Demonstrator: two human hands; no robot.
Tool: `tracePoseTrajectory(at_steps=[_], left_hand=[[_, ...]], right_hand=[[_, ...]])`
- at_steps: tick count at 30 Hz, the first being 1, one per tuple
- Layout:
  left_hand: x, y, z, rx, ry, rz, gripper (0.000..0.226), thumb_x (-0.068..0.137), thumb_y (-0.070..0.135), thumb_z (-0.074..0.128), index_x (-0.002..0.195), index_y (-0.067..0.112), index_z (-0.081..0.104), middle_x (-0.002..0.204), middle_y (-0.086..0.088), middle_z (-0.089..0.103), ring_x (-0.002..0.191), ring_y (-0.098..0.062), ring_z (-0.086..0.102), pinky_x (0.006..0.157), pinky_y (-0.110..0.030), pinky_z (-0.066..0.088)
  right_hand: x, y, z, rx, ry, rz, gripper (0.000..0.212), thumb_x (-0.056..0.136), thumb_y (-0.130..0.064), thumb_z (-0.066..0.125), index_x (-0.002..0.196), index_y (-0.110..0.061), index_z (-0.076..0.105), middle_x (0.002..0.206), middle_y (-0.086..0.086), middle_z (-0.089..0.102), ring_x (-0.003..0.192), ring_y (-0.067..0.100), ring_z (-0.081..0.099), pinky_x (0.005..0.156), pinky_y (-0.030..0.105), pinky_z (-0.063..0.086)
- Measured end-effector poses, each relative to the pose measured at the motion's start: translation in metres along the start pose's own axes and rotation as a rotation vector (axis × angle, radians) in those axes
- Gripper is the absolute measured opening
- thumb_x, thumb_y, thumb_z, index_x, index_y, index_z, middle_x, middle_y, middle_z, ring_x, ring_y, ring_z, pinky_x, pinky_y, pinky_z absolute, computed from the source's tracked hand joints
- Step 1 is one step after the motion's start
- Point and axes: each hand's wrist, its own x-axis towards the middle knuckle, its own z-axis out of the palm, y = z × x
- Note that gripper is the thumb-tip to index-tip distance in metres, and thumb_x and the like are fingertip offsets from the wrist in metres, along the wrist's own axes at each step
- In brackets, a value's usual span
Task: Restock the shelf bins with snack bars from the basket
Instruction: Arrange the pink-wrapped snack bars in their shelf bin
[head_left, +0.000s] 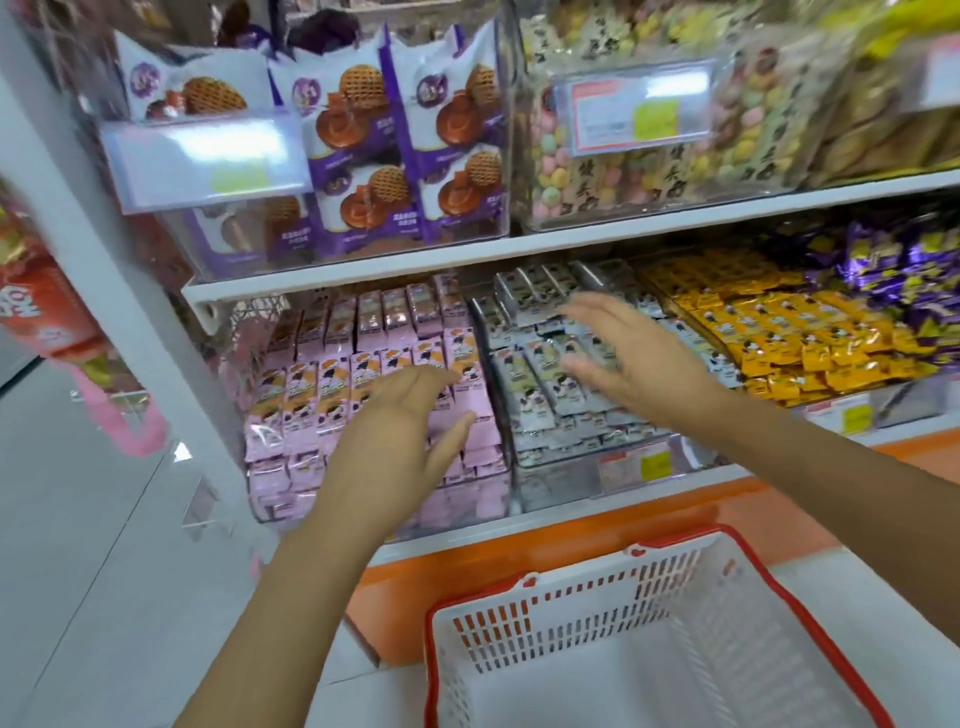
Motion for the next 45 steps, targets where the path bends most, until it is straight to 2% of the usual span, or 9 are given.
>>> tracePoseTrajectory(at_steps=[10,15,21,23,26,29,32,37,45], left_hand=[[0.107,0.036,0.026,0.120,-0.325,-0.079,0.059,0.097,0.036,0.047,0.148,0.013,0.027,0.146,-0.016,0.038,0.126,-0.031,0.045,0.100,-0.036,0.040],[0.139,0.041,0.049,0.154,-0.446,-0.216,0.059,0.097,0.035,0.049,0.145,0.008,0.029,0.130,-0.019,0.051,0.100,-0.030,0.055,0.071,-0.031,0.042],[0.158,0.043,0.062,0.277,-0.523,-0.273,0.055,0.096,0.036,0.049,0.143,0.010,0.033,0.121,-0.012,0.056,0.089,-0.024,0.053,0.070,-0.030,0.043],[0.161,0.043,0.063,0.333,-0.526,-0.272,0.052,0.097,0.038,0.046,0.141,0.011,0.037,0.121,-0.011,0.057,0.089,-0.024,0.055,0.072,-0.031,0.046],[0.161,0.043,0.063,0.408,-0.522,-0.302,0.052,0.098,0.042,0.042,0.140,0.012,0.038,0.124,-0.011,0.057,0.102,-0.028,0.058,0.082,-0.036,0.049],[0.160,0.042,0.066,0.421,-0.525,-0.318,0.053,0.099,0.044,0.039,0.139,0.009,0.039,0.126,-0.015,0.055,0.110,-0.031,0.056,0.089,-0.039,0.047],[0.156,0.040,0.070,0.395,-0.518,-0.346,0.059,0.099,0.047,0.036,0.140,0.004,0.034,0.141,-0.022,0.043,0.125,-0.037,0.046,0.101,-0.043,0.039],[0.148,0.042,0.075,0.356,-0.484,-0.340,0.078,0.098,0.054,0.028,0.151,0.005,-0.002,0.158,-0.020,-0.003,0.146,-0.036,-0.002,0.119,-0.044,0.006],[0.141,0.061,0.078,0.278,-0.417,-0.210,0.075,0.099,0.053,0.023,0.151,0.003,0.001,0.159,-0.017,0.000,0.146,-0.031,-0.001,0.118,-0.040,-0.001]], right_hand=[[0.056,0.077,0.003,0.012,-0.106,0.433,0.064,0.096,-0.034,0.055,0.151,-0.015,0.028,0.135,0.017,0.053,0.114,0.032,0.055,0.078,0.031,0.045],[0.076,0.085,0.000,0.238,-0.163,0.452,0.051,0.095,-0.033,0.057,0.143,-0.030,0.040,0.110,0.003,0.055,0.068,0.018,0.055,0.041,0.014,0.038],[0.084,0.079,0.003,0.406,-0.196,0.399,0.047,0.091,-0.029,0.064,0.135,-0.038,0.049,0.131,-0.004,0.053,0.077,0.009,0.059,0.043,0.008,0.041],[0.083,0.078,0.005,0.418,-0.194,0.372,0.053,0.087,-0.035,0.068,0.136,-0.038,0.048,0.140,-0.001,0.050,0.088,0.010,0.059,0.059,0.006,0.043],[0.081,0.078,0.009,0.372,-0.216,0.338,0.066,0.082,-0.043,0.072,0.140,-0.042,0.043,0.147,-0.002,0.044,0.122,0.022,0.052,0.090,0.024,0.046],[0.082,0.075,0.013,0.245,-0.237,0.313,0.071,0.085,-0.048,0.066,0.146,-0.045,0.030,0.151,-0.003,0.038,0.106,0.024,0.062,0.083,0.031,0.054],[0.082,0.073,0.017,0.173,-0.291,0.308,0.073,0.092,-0.050,0.055,0.152,-0.035,0.016,0.151,0.004,0.039,0.121,0.027,0.053,0.094,0.031,0.047],[0.082,0.069,0.021,0.153,-0.357,0.302,0.069,0.099,-0.049,0.040,0.154,-0.028,0.003,0.149,0.014,0.040,0.124,0.028,0.050,0.093,0.033,0.047],[0.079,0.078,0.011,0.165,-0.237,0.373,0.054,0.104,-0.041,0.030,0.153,-0.031,0.012,0.135,0.018,0.052,0.092,0.024,0.058,0.074,0.030,0.048]])
